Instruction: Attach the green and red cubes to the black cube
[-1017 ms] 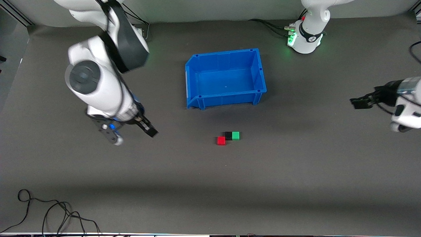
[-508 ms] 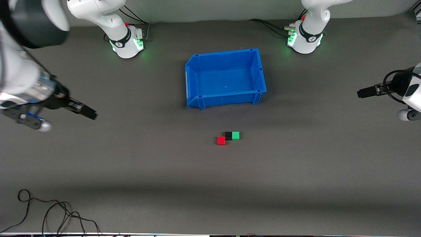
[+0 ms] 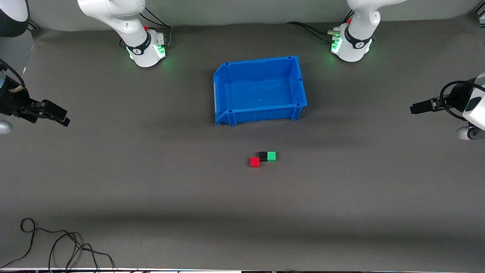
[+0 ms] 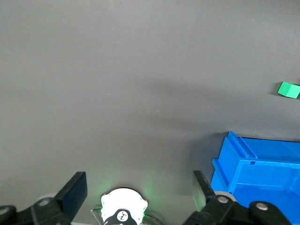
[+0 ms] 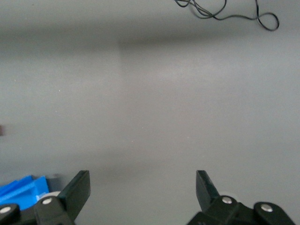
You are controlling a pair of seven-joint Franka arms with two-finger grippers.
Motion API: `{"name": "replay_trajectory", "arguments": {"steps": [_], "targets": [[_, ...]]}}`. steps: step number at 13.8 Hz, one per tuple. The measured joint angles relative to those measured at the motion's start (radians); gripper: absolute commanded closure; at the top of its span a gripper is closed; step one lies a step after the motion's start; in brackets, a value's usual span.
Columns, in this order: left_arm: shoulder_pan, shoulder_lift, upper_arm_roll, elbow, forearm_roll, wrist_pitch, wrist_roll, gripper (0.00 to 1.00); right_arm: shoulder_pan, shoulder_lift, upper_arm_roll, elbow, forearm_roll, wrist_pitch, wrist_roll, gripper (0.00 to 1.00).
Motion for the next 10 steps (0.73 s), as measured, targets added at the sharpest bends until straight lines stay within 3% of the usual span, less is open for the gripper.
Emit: {"name": "replay_trajectory", "arguments": {"steps": [2,5,6,10], "targets": [[-0.019,-0.004,0.019,0.0,0.0,-0.002,0.014,0.0,-0.005,-0.005,-0.012,0.0,-0.002,0.0,-0.063,0.0],[-0.232,-0.02,0.23,0.0,-0.002,-0.004,0.061,0.0,-0.007,-0.009,-0.024,-0.001,-0.002,-0.012,-0.102,0.0],[-0.263,-0.024,0.26,-0.001,-0.003,0.004,0.128,0.0,-0.007,-0.01,-0.029,-0.002,-0.002,-0.019,-0.104,0.0],[-0.249,-0.065,0.278,-0.06,-0.002,0.091,0.333,0.0,-0.007,-0.01,-0.035,-0.004,0.024,-0.049,-0.104,0.0]]}}
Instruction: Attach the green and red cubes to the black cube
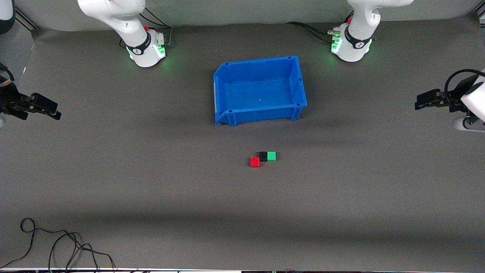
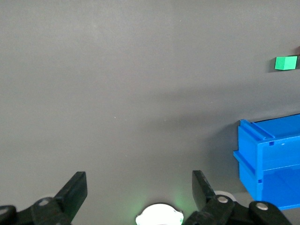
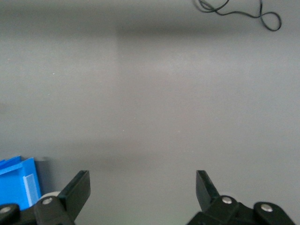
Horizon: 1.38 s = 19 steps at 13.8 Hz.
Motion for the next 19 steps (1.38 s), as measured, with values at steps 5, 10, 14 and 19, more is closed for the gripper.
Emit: {"name": "replay_trajectory", "arguments": {"steps": [5,10,14,19], "targets": [[-0.001,-0.112,-0.017,-0.165,0.0,0.088,-0.04,0.0,0.0,0.0,-0.011,-0.007,0.019,-0.002,0.0,0.0],[-0.013,-0.116,-0.035,-0.183,0.001,0.12,-0.082,0.0,0.001,0.0,-0.011,-0.008,0.026,-0.002,0.0,0.0],[-0.013,-0.075,-0.034,-0.136,0.001,0.122,-0.082,0.0,0.001,0.0,-0.011,-0.008,0.038,-0.002,0.0,0.0],[-0.013,-0.061,-0.034,-0.119,0.001,0.122,-0.083,0.0,0.001,0.0,-0.011,-0.008,0.04,-0.002,0.0,0.0]]}}
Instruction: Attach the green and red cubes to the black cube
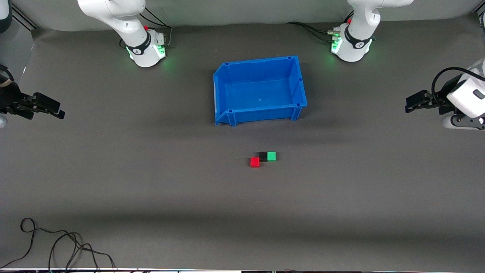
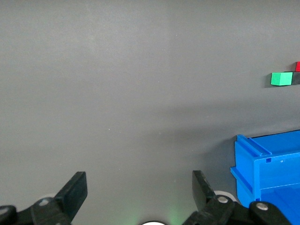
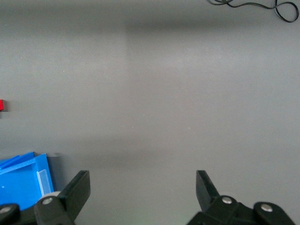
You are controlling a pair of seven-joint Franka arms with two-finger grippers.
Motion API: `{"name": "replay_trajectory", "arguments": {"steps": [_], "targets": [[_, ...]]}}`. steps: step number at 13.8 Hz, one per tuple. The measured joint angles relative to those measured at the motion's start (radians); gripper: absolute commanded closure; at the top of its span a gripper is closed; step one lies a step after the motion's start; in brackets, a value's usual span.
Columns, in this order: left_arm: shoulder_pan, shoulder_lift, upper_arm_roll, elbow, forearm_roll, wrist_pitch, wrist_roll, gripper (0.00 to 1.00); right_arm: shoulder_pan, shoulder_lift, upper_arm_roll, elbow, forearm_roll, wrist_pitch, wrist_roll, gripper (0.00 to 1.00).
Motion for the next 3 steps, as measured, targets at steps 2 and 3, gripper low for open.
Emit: {"name": "replay_trajectory", "arguments": {"steps": [2,3], "targets": [[0.0,0.0,0.0,0.0,0.0,-0.001,0.0,0.0,0.0,0.0,0.0,0.0,0.0,0.0,0.0,0.0],[0.0,0.001,0.001,0.0,0.0,-0.003,-0.001,0.0,0.0,0.0,0.0,0.0,0.0,0.0,0.0,0.0]]}}
